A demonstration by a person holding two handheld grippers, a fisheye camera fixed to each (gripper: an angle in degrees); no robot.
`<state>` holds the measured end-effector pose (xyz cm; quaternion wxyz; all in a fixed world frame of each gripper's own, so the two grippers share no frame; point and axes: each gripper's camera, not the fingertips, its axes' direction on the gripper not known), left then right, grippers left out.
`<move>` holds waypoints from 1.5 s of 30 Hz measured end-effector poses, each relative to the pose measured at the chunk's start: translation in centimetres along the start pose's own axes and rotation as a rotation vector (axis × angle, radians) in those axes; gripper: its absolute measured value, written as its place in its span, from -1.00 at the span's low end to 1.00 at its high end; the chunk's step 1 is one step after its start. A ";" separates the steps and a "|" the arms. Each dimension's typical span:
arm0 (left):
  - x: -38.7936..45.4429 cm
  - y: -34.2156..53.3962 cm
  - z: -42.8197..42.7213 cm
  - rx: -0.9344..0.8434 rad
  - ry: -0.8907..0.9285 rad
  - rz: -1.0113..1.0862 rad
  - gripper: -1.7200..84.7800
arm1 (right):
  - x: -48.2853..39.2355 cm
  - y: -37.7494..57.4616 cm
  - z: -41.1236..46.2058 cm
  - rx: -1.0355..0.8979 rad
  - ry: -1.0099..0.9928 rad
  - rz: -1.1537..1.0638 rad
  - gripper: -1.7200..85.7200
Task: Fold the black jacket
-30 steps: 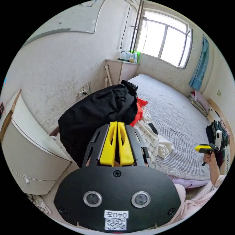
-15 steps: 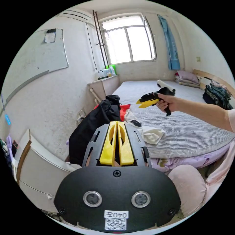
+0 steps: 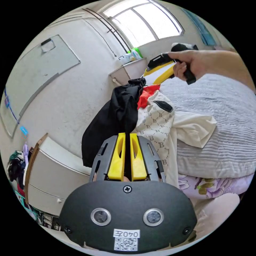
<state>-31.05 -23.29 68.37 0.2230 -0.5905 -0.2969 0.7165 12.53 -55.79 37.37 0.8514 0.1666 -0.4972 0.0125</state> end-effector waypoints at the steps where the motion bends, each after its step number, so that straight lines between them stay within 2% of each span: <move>1: -1.0 0.3 -0.6 0.017 0.044 -0.035 -0.98 | -0.3 -0.5 0.1 0.000 0.008 -0.010 -0.67; 3: -4.7 1.5 -1.8 0.061 0.160 -0.145 -0.99 | -0.5 -1.3 0.4 -0.009 -0.005 -0.002 -0.65; 6: -7.6 2.4 -2.6 0.101 0.237 -0.207 -0.99 | -0.8 -2.3 1.1 -0.014 -0.047 0.027 -0.65; 10: -10.1 3.3 -3.9 0.183 0.323 -0.256 -0.99 | -1.6 -2.7 1.7 0.001 0.022 0.066 -0.67; 12: -10.8 3.8 -4.9 0.223 0.375 -0.253 -0.99 | -1.7 -2.6 1.7 0.012 0.005 0.091 -0.74; 14: -10.5 4.1 -5.5 0.231 0.391 -0.231 -0.99 | -1.8 -2.5 1.5 0.007 -0.028 0.128 -0.93; 18: -9.4 5.4 -5.6 0.196 0.381 -0.220 -0.99 | -1.9 -1.3 -1.6 0.061 -0.127 0.201 -0.97; 22: -8.4 3.8 -4.7 0.150 0.459 -0.219 -0.99 | -4.5 -0.6 -10.7 0.165 -0.134 0.217 -0.98; 25: -4.4 -0.2 -6.3 0.182 0.626 -0.100 -0.99 | -6.6 0.9 -21.2 0.335 -0.162 0.179 -0.98; 27: 1.3 -3.8 -8.2 0.198 0.806 0.038 -0.99 | -6.8 2.7 -28.6 0.427 -0.185 0.197 -0.98; 29: 6.7 -6.0 -9.8 0.211 0.906 0.138 -0.99 | -6.5 6.9 -39.3 0.531 -0.139 0.219 -0.98; 33: 21.1 -8.3 -14.4 0.210 1.086 0.378 -0.99 | -5.8 17.6 -54.4 0.674 -0.005 0.209 -0.98; 35: 27.0 -7.9 -16.6 0.203 1.210 0.458 -0.99 | -5.1 27.6 -63.1 0.785 0.101 0.221 -0.98; 36: 30.7 -7.4 -18.0 0.192 1.291 0.502 -0.99 | -4.8 30.5 -65.1 0.822 0.099 0.226 -0.98; 38: 36.4 -6.5 -20.3 0.166 1.408 0.567 -0.99 | -4.0 42.6 -71.9 0.964 0.128 0.279 -0.98; 39: 40.0 -5.8 -21.9 0.144 1.477 0.607 -0.99 | -4.0 45.8 -73.3 1.001 0.137 0.293 -0.98; 41: 45.2 -4.4 -24.6 0.112 1.566 0.682 -0.99 | -4.0 58.6 -77.2 1.136 0.152 0.357 -0.98; 45: 55.0 0.3 -31.1 0.039 1.722 0.900 -0.99 | -5.0 74.6 -78.4 1.210 0.291 0.426 -0.94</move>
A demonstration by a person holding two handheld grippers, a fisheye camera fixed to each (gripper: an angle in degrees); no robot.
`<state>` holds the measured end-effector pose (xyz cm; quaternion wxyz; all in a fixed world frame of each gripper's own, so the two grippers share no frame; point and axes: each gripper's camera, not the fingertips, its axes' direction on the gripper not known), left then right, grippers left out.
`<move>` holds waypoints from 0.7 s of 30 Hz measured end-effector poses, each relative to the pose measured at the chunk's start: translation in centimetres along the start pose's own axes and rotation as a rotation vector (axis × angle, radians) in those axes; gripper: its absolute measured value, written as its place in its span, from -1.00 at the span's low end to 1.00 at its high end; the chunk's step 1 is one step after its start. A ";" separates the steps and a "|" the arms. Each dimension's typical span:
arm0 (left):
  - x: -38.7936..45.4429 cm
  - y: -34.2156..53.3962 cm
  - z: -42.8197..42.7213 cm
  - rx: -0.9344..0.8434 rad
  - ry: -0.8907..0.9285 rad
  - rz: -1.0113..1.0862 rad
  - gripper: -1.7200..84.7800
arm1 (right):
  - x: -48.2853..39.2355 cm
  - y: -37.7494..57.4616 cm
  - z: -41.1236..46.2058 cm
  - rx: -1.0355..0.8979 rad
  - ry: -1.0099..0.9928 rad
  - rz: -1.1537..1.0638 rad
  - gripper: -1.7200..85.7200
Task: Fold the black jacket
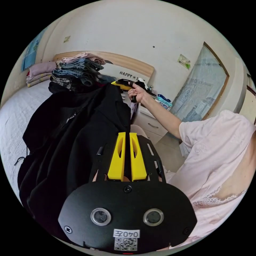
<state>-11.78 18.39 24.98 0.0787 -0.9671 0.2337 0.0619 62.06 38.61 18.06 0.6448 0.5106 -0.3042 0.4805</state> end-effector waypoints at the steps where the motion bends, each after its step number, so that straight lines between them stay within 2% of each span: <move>1: 0.5 -0.4 1.5 -0.027 0.012 0.011 -0.98 | 1.7 1.3 -2.5 -0.051 0.058 -0.003 -0.91; 4: 1.4 -0.5 7.1 -0.142 0.018 0.006 -0.94 | 4.0 4.0 -5.5 -0.205 0.282 -0.014 -0.64; 7: 0.5 1.1 5.2 -0.060 -0.105 -0.063 -0.84 | 1.3 6.3 -7.3 -0.142 0.490 -0.118 -0.56; 8: -0.1 2.2 2.9 -0.001 -0.208 -0.113 -0.84 | -0.8 7.0 -6.8 -0.133 0.537 -0.186 -0.54; 10: -1.3 4.3 -1.3 0.086 -0.394 -0.219 -0.83 | -4.4 8.1 -4.4 -0.138 0.553 -0.312 -0.54; 12: -3.2 7.9 -6.7 0.134 -0.666 -0.398 -0.82 | -8.0 9.1 -0.3 -0.204 0.515 -0.435 -0.54; 14: -4.6 10.8 -10.2 0.142 -0.799 -0.536 -0.82 | -12.1 10.9 6.8 -0.341 0.441 -0.573 -0.54; 19: -7.9 16.5 -15.1 0.114 -0.929 -0.826 -0.81 | -19.5 15.1 20.2 -0.536 0.425 -0.779 -0.55; 21: -9.5 17.6 -15.3 0.038 -0.979 -0.924 -0.80 | -22.3 16.3 24.1 -0.584 0.445 -0.850 -0.55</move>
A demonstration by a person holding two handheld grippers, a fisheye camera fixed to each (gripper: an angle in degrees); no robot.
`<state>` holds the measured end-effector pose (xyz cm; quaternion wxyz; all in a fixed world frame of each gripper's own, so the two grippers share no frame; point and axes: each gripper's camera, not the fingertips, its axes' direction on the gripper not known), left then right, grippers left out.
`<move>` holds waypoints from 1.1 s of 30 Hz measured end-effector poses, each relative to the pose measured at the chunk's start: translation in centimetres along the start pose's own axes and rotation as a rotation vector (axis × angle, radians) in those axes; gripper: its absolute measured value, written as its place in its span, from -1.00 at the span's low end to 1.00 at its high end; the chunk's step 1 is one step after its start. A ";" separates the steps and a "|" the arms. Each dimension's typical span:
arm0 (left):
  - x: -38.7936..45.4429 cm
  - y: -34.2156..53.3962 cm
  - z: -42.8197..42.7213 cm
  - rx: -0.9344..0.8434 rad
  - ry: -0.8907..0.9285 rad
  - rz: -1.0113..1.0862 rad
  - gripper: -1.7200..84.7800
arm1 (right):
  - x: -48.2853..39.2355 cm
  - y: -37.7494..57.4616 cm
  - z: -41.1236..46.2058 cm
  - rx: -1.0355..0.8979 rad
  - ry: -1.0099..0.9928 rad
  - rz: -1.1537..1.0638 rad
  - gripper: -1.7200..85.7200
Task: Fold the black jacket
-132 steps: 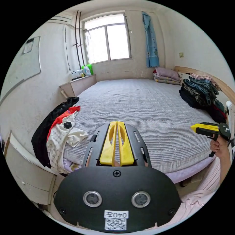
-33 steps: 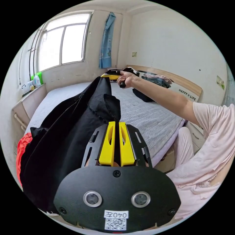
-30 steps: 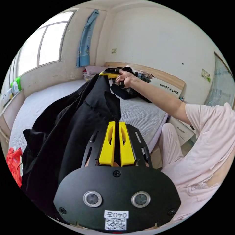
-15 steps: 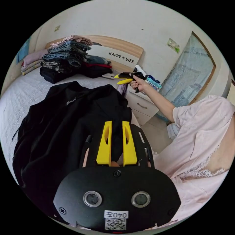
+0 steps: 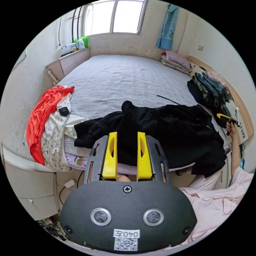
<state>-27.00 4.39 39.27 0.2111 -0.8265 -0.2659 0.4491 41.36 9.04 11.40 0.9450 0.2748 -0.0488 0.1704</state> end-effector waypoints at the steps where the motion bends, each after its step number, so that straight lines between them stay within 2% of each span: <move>1: 0.0 -0.1 0.4 -0.012 -0.028 -0.004 -0.80 | -2.1 -2.2 1.1 -0.030 0.022 -0.049 -0.54; 3: 0.7 -0.8 2.4 -0.074 -0.196 -0.020 -0.80 | -5.4 -5.0 2.9 -0.096 0.041 -0.134 -0.54; 6: 3.1 -1.8 5.0 -0.132 -0.347 0.041 -0.79 | -12.0 -8.3 6.4 -0.207 0.078 -0.306 -0.54; 10: 6.8 -3.1 9.6 -0.289 -0.294 0.187 -0.77 | -21.2 -10.5 12.5 -0.325 0.165 -0.508 -0.59; 12: 9.1 -3.5 12.8 -0.337 -0.358 0.274 -0.78 | -23.7 -11.0 15.7 -0.390 0.233 -0.534 -0.66; 14: 10.5 -3.4 15.0 -0.374 -0.396 0.338 -0.85 | -25.9 -11.5 18.6 -0.505 0.215 -0.546 -0.86; 15: 11.4 -3.1 16.3 -0.389 -0.374 0.381 -0.91 | -26.3 -11.7 18.8 -0.511 0.206 -0.542 -0.89; 16: 11.9 -2.8 16.8 -0.381 -0.368 0.405 -0.93 | -27.0 -12.1 18.4 -0.496 0.220 -0.546 -0.95; 18: 13.8 -1.8 18.0 -0.357 -0.465 0.501 -0.97 | -27.4 -13.1 16.7 -0.452 0.211 -0.537 -0.97; 21: 14.5 -2.5 15.9 -0.260 -0.529 0.504 -0.98 | -25.9 -15.7 12.4 -0.358 0.197 -0.458 -0.98; 25: 13.7 -7.1 11.3 -0.087 -0.455 0.461 -0.98 | -23.4 -19.2 6.0 -0.199 0.302 -0.385 -0.98; 30: 17.8 -21.3 9.7 0.090 -0.567 0.632 -0.98 | -19.3 -24.6 -0.6 0.015 0.551 -0.216 -0.98; 33: 20.6 -30.4 11.8 0.182 -0.503 0.608 -0.94 | -14.7 -27.7 -2.5 0.125 0.709 0.040 -0.96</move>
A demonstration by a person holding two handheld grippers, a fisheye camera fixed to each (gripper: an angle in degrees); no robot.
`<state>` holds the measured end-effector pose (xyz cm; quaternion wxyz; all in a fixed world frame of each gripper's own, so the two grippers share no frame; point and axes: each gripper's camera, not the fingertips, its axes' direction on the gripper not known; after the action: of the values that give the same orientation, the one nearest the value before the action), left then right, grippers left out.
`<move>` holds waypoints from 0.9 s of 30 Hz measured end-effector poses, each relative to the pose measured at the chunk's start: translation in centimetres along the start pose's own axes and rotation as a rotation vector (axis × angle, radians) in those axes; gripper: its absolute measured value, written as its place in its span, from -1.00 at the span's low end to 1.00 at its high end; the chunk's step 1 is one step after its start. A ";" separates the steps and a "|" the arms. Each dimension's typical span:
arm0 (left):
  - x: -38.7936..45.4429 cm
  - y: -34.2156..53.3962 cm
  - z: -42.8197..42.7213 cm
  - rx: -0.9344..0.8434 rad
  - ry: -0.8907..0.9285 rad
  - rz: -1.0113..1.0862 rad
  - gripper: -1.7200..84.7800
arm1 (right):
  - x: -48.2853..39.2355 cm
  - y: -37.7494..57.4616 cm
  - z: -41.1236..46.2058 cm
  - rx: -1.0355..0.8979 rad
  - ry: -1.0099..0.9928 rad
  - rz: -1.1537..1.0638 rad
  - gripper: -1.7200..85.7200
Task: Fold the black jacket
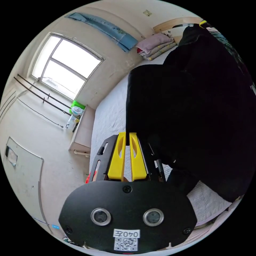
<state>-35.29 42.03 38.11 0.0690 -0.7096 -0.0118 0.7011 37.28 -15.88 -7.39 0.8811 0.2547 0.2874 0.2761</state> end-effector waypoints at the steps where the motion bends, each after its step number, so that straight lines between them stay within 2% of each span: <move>1: 0.0 -1.4 0.9 0.005 0.030 -0.022 -0.93 | 0.7 -0.4 1.4 -0.027 0.055 0.057 -0.94; 4: 0.5 -4.0 4.1 -0.057 0.037 -0.160 -0.87 | 0.2 1.2 4.9 -0.195 0.117 0.060 -0.78; 7: 1.3 1.1 2.9 0.009 0.114 -0.183 -0.87 | -1.9 7.6 2.8 -0.085 0.092 -0.094 -0.75; 10: 3.3 10.3 1.9 -0.034 0.237 -0.141 -0.87 | -3.0 17.0 -0.9 -0.010 -0.001 -0.217 -0.76; 13: 5.4 18.7 1.6 -0.142 0.557 -0.166 -0.85 | -1.9 25.6 -3.6 -0.028 -0.106 -0.235 -0.80; 15: 6.3 22.9 1.2 -0.166 0.812 -0.285 -0.82 | -0.4 29.6 -4.4 -0.077 -0.216 -0.214 -0.81; 18: 7.1 25.5 1.4 -0.176 1.009 -0.439 -0.79 | 2.5 34.6 -5.2 -0.157 -0.407 -0.140 -0.81; 22: 8.4 26.5 2.1 -0.220 1.092 -0.516 -0.78 | 5.2 39.7 -7.5 -0.126 -0.514 -0.081 -0.82; 24: 8.9 26.5 2.2 -0.243 0.960 -0.507 -0.80 | 5.0 41.2 -8.7 -0.100 -0.574 -0.111 -0.81; 27: 8.2 25.9 2.0 -0.266 0.927 -0.485 -0.77 | 2.9 43.0 -10.6 -0.053 -0.676 -0.197 -0.80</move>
<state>-39.17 17.51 26.98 0.1363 -0.9242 -0.2323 0.2709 17.76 19.93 10.22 0.9551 0.2799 -0.0045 0.0971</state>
